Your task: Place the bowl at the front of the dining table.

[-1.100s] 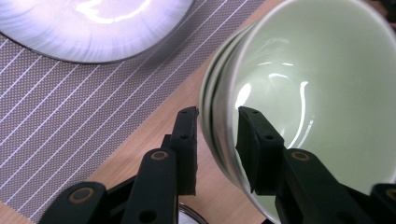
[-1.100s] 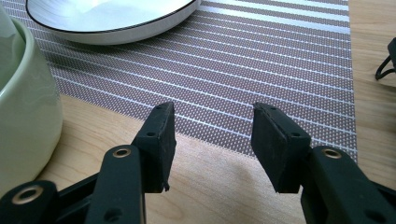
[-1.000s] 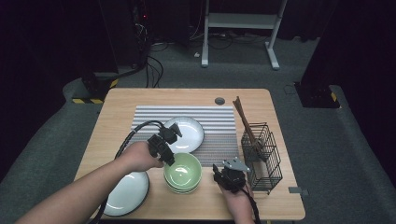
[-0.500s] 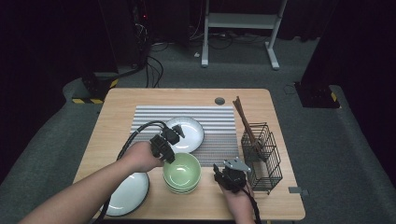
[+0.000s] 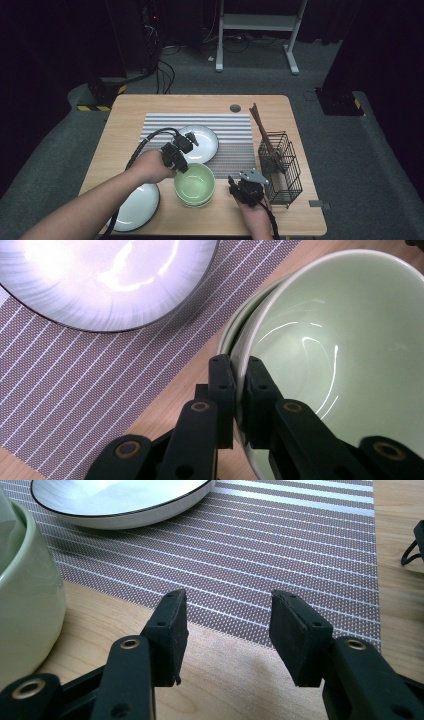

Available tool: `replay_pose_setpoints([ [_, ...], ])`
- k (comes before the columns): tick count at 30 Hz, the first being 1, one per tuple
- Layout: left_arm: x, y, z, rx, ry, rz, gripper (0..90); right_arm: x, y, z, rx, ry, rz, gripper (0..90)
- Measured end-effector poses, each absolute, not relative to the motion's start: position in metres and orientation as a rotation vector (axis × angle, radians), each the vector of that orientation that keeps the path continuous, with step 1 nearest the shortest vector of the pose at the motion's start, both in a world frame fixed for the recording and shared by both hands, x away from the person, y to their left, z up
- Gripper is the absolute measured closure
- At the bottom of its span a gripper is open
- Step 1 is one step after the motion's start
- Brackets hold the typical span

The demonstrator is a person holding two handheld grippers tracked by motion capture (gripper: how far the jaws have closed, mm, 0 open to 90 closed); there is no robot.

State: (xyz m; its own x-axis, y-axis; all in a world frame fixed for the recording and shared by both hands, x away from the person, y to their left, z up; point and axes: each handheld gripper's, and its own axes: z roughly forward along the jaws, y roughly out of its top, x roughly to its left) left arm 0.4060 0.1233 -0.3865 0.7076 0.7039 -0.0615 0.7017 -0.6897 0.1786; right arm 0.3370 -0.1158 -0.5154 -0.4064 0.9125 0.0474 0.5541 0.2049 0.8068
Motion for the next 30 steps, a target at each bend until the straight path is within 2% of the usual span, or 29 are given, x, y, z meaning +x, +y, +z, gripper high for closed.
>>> replay_pose_setpoints([
  [30, 0.406, 0.141, -0.368, 2.600, 1.143, -0.037, 84.2, 0.336, -0.113, -0.516, 1.343, 2.043, 1.070, 49.5],
])
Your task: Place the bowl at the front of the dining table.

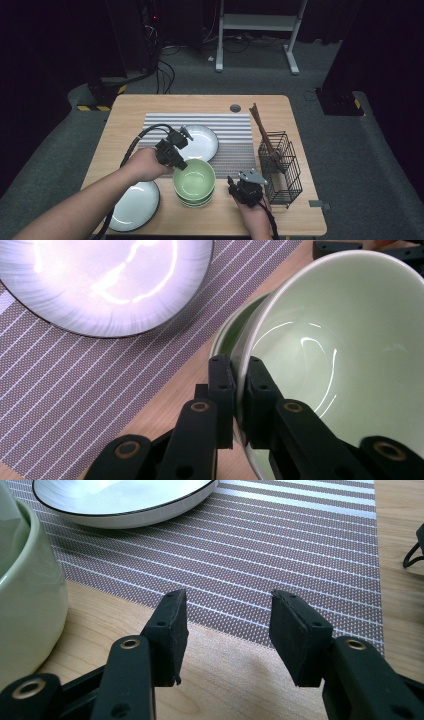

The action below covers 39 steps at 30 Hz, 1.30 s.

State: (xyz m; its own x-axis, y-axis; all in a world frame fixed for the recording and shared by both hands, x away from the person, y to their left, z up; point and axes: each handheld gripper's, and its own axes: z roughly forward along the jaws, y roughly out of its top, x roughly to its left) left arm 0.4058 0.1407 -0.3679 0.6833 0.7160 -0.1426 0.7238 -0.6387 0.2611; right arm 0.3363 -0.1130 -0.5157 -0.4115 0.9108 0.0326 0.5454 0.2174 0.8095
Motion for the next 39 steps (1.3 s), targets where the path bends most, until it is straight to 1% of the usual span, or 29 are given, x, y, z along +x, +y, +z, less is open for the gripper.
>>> replay_pose_setpoints([
  [8, 0.408, 0.150, -0.363, 2.557, 1.159, -0.057, 84.2, 0.336, -0.113, -0.516, 1.340, 2.039, 1.065, 49.6],
  [13, 0.409, 0.152, -0.359, 2.530, 1.172, -0.038, 84.2, 0.336, -0.113, -0.516, 1.339, 2.038, 1.063, 49.6],
  [18, 0.411, 0.155, -0.358, 2.518, 1.173, -0.050, 84.1, 0.336, -0.113, -0.517, 1.333, 2.041, 1.059, 49.6],
  [39, 0.418, 0.165, -0.355, 2.445, 1.169, -0.029, 84.1, 0.336, -0.113, -0.517, 1.328, 2.040, 1.059, 49.7],
])
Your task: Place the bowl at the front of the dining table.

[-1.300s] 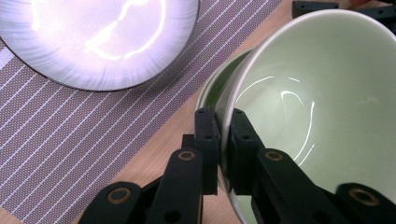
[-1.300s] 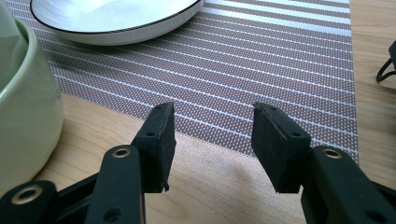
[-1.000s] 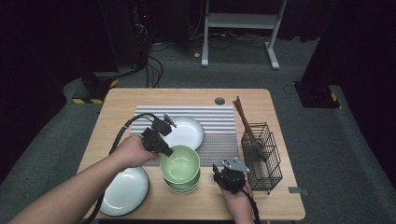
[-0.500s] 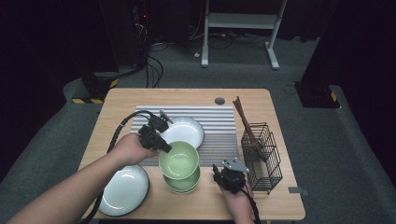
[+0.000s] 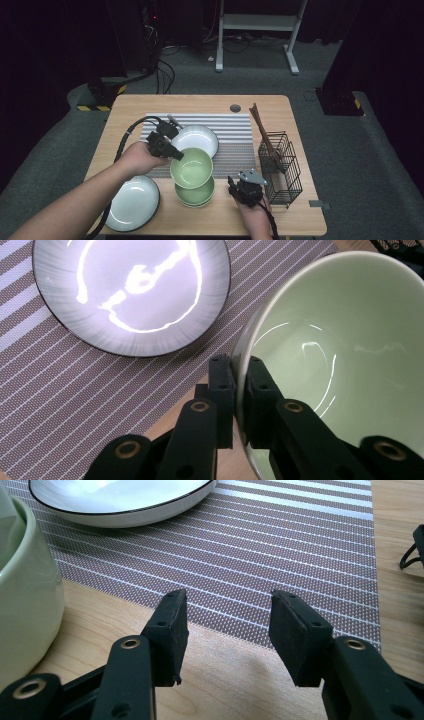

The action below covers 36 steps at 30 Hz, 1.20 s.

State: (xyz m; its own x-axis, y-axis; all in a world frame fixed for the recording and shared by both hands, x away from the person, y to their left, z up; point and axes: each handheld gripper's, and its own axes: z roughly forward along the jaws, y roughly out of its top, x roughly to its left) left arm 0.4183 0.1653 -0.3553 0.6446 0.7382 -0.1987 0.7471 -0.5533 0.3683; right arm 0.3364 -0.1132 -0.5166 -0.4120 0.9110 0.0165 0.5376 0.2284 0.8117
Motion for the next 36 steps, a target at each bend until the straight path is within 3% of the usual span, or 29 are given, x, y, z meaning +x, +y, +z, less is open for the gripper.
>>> replay_pose_setpoints([
  [36, 0.436, 0.178, -0.355, 2.300, 1.235, 0.047, 84.1, 0.336, -0.113, -0.517, 1.333, 2.037, 1.062, 50.1],
])
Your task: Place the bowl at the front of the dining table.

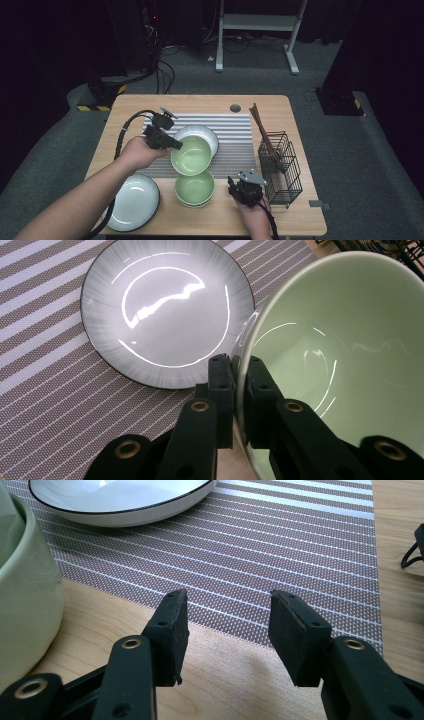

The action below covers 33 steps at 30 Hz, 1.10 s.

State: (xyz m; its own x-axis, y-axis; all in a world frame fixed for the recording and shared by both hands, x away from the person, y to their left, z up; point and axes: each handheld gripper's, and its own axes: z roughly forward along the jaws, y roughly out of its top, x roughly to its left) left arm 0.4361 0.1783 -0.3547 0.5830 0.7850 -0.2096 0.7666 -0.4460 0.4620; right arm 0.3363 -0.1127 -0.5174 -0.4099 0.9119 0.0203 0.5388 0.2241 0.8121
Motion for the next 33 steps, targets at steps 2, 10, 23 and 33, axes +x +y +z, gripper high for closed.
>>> replay_pose_setpoints([
  [2, 0.437, 0.180, -0.355, 2.287, 1.246, 0.061, 84.1, 0.336, -0.112, -0.517, 1.333, 2.037, 1.063, 50.2],
  [10, 0.444, 0.185, -0.357, 2.250, 1.277, 0.099, 84.1, 0.336, -0.111, -0.518, 1.333, 2.043, 1.060, 50.1],
  [23, 0.457, 0.191, -0.374, 2.188, 1.347, 0.116, 84.2, 0.336, -0.111, -0.518, 1.328, 2.040, 1.060, 50.1],
  [33, 0.467, 0.194, -0.387, 2.147, 1.398, 0.128, 84.2, 0.336, -0.108, -0.518, 1.308, 2.054, 1.054, 50.1],
])
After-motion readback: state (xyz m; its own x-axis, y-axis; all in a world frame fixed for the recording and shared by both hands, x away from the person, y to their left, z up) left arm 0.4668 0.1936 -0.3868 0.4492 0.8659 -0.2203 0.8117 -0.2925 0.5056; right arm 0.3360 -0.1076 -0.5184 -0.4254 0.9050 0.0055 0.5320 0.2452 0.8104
